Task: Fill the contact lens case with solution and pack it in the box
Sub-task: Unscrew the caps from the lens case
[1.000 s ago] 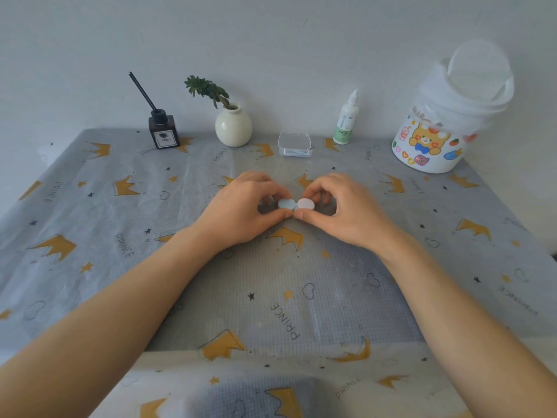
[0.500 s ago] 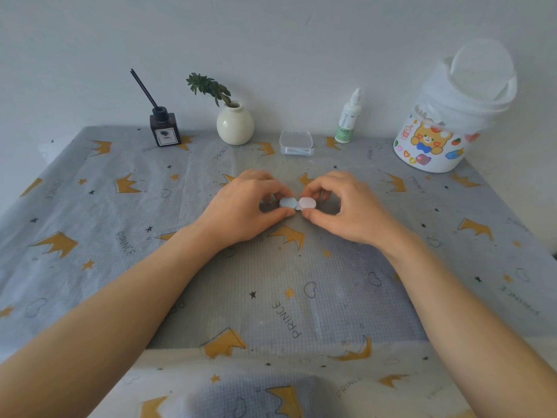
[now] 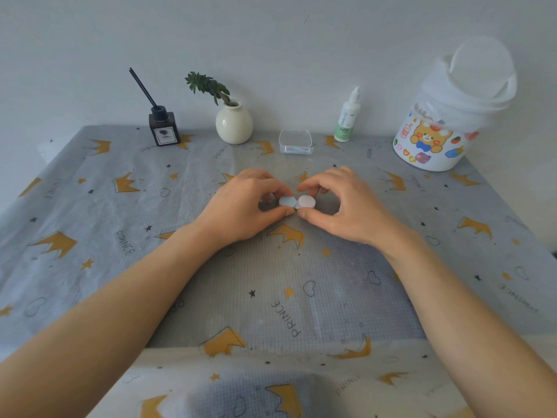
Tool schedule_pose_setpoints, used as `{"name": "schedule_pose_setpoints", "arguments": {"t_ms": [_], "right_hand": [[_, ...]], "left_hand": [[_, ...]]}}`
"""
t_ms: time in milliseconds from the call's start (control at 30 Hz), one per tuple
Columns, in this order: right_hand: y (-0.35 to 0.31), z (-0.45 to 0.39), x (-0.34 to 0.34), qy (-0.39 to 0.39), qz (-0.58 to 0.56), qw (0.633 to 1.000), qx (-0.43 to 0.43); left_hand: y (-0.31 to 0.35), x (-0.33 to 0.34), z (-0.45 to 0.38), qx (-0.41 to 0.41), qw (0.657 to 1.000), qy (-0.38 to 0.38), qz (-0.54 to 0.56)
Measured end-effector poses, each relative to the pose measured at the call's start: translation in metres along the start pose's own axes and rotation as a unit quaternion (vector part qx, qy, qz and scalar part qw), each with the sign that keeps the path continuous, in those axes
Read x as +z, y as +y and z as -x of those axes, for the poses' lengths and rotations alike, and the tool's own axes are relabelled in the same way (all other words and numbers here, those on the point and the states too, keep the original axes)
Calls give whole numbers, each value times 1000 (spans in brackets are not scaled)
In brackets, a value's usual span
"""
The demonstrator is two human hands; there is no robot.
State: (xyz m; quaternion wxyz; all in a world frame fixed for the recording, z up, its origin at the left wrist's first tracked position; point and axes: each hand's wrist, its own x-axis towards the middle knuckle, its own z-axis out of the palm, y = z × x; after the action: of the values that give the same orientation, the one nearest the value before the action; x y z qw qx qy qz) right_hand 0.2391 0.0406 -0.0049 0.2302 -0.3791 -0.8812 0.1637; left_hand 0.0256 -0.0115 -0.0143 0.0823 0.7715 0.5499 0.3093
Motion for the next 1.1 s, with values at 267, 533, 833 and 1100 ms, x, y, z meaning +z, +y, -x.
{"name": "schedule_pose_setpoints", "arguments": {"t_ms": [267,533,833,1100], "right_hand": [[3,-2,2,0,5,1000,0],[0,0,0,24,-28,999,-5],[12,-10,-1,123,-141,977,104],[18,-27,10,108,-160,969,152]], "left_hand": [[1,0,0,3,1000,-1,-2],[1,0,0,3,1000,-5,-9],[0,0,0,-1,1000,-6,-8],[-2,1,0,1,1000,-2,-11]]}}
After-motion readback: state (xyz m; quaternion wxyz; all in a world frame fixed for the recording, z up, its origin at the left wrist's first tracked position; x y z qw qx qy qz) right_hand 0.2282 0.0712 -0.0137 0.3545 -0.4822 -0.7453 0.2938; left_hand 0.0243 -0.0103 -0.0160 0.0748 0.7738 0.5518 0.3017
